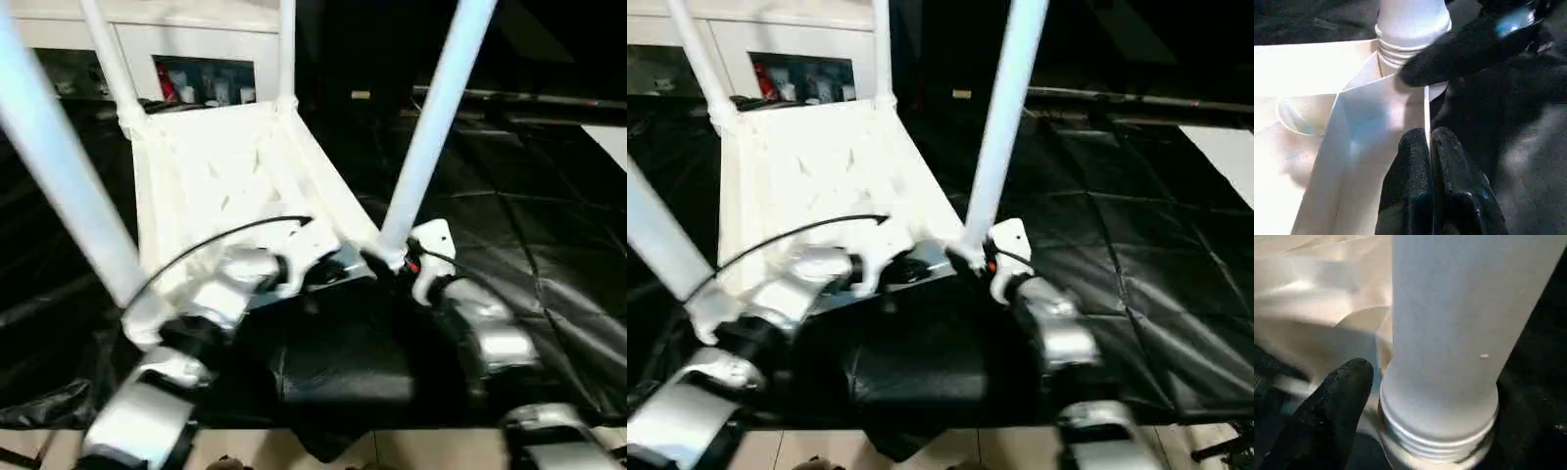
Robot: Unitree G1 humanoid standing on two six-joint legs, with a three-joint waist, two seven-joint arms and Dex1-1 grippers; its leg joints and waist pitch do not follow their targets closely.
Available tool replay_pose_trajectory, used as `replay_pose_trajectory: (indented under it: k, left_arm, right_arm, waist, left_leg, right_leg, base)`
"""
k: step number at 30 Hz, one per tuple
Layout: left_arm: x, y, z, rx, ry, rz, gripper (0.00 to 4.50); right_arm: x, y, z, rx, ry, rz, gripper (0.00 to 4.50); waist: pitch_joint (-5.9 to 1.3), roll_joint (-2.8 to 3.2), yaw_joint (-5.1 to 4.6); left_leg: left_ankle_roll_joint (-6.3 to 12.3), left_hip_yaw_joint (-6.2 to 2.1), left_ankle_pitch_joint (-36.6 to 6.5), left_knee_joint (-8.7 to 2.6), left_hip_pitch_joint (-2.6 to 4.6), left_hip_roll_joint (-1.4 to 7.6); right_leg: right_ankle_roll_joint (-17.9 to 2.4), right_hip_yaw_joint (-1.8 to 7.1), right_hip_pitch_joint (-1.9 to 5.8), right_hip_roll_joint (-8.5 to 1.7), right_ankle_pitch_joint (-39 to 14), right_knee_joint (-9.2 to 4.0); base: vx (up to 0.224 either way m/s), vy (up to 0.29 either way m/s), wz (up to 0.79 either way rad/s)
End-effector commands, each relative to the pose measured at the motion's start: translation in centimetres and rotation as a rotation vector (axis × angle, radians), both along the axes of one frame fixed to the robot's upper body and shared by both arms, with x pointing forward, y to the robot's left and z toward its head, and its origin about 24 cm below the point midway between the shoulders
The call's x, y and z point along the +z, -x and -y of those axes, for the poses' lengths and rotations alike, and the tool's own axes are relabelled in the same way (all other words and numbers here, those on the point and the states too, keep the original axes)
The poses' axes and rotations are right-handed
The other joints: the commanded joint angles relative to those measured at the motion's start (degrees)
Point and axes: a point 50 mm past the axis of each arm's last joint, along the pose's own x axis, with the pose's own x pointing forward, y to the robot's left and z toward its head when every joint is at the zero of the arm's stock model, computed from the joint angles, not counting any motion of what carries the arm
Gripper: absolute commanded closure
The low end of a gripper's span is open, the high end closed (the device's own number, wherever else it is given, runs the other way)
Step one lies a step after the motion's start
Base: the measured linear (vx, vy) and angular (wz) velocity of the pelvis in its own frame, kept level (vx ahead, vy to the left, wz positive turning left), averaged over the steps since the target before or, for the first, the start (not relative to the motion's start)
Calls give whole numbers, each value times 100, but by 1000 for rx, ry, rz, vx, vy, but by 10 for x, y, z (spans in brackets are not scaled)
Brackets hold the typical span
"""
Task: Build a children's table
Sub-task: Rotate leg to tighten
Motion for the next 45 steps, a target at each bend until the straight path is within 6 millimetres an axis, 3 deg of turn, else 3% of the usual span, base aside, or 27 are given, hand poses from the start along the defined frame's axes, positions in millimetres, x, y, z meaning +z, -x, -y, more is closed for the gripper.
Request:
replay_pose_trajectory:
  k: [1,4,6,9,14,15,20,25,29,30,31,33,36,39,43,44,45]
  left_arm:
    - [0,10,7,-139,32,-15,450]
    - [2,14,-4,-204,35,-35,450]
    - [6,19,-22,-262,37,-88,450]
    - [7,21,-30,-276,28,-109,450]
    - [8,17,-40,-240,22,-93,450]
    - [9,17,-41,-235,26,-90,450]
    - [11,18,-41,-241,35,-90,450]
    - [7,13,-33,-175,35,-54,450]
    - [2,5,-25,-64,6,-24,450]
    - [0,-2,-15,19,10,-5,450]
    - [0,-2,-15,22,11,-4,450]
    - [-2,-10,8,137,8,27,450]
    - [-3,-11,23,182,12,39,450]
    - [-3,-9,40,171,29,47,450]
    - [-1,-8,46,140,44,54,450]
    - [-1,-8,46,137,43,55,450]
    - [-2,-8,39,125,34,55,450]
  right_arm:
    - [2,7,-13,176,19,8,71]
    - [7,12,-5,269,28,6,71]
    - [18,13,4,349,41,20,71]
    - [22,13,6,371,33,22,71]
    - [17,18,4,419,57,-4,71]
    - [16,18,4,423,53,-9,71]
    - [15,22,0,448,25,-25,122]
    - [2,20,-6,301,-18,-61,154]
    - [-12,15,-11,99,-11,-85,175]
    - [-19,11,-15,-55,-38,-112,177]
    - [-19,11,-15,-61,-39,-114,178]
    - [-28,4,-28,-236,-1,-153,178]
    - [-31,1,-39,-268,38,-164,178]
    - [-31,-1,-56,-249,55,-162,178]
    - [-27,-4,-61,-261,38,-141,178]
    - [-25,-6,-60,-264,24,-131,123]
    - [-17,-9,-58,-235,-26,-94,110]
  waist:
    - [-296,-44,50]
    - [-297,-35,78]
    - [-310,-18,137]
    - [-312,-8,158]
    - [-282,-34,160]
    - [-281,-59,157]
    - [-283,-56,169]
    - [-277,-66,145]
    - [-229,-62,92]
    - [-225,-67,66]
    - [-214,-71,56]
    - [-233,-67,31]
    - [-237,-76,-11]
    - [-252,-87,-11]
    - [-256,-91,-6]
    - [-257,-87,-1]
    - [-258,-95,-3]
  left_leg:
    - [435,-138,-1167,-329,-16,251]
    - [466,-127,-1072,-328,3,264]
    - [488,-125,-968,-328,11,299]
    - [482,-101,-838,-322,12,319]
    - [315,-109,-1035,-334,10,293]
    - [313,-107,-1033,-332,9,291]
    - [347,-110,-905,-329,-1,290]
    - [321,-112,-943,-331,10,285]
    - [112,-139,-1293,-370,39,275]
    - [21,-151,-1500,-384,82,273]
    - [-3,-161,-1563,-389,87,273]
    - [-68,-180,-1569,-396,86,281]
    - [-64,-176,-1600,-381,74,256]
    - [92,-153,-1477,-357,56,234]
    - [172,-152,-1447,-360,33,228]
    - [176,-154,-1456,-362,34,232]
    - [172,-162,-1494,-370,41,246]
  right_leg:
    - [-969,316,288,-528,-1477,-518]
    - [-1025,313,275,-517,-1324,-492]
    - [-1122,313,286,-515,-1025,-440]
    - [-1292,299,273,-484,-588,-368]
    - [-1166,313,279,-522,-1149,-436]
    - [-1145,312,277,-519,-1185,-441]
    - [-1116,311,287,-507,-1072,-420]
    - [-1113,316,255,-521,-1180,-436]
    - [-877,310,222,-531,-2037,-539]
    - [-769,312,190,-528,-2393,-581]
    - [-741,313,185,-537,-2516,-590]
    - [-690,316,183,-549,-2577,-589]
    - [-706,317,192,-544,-2506,-596]
    - [-722,329,199,-533,-2225,-587]
    - [-688,320,217,-533,-2224,-589]
    - [-677,320,214,-537,-2261,-593]
    - [-672,314,207,-542,-2314,-597]
  base:
    - [0,0,0]
    - [0,0,0]
    - [0,0,0]
    - [0,0,0]
    - [0,0,0]
    - [0,0,0]
    - [0,0,0]
    - [0,0,0]
    - [0,0,0]
    - [0,0,0]
    - [0,0,0]
    - [0,0,0]
    - [0,0,0]
    - [0,0,0]
    - [0,0,0]
    - [0,0,0]
    - [0,0,0]
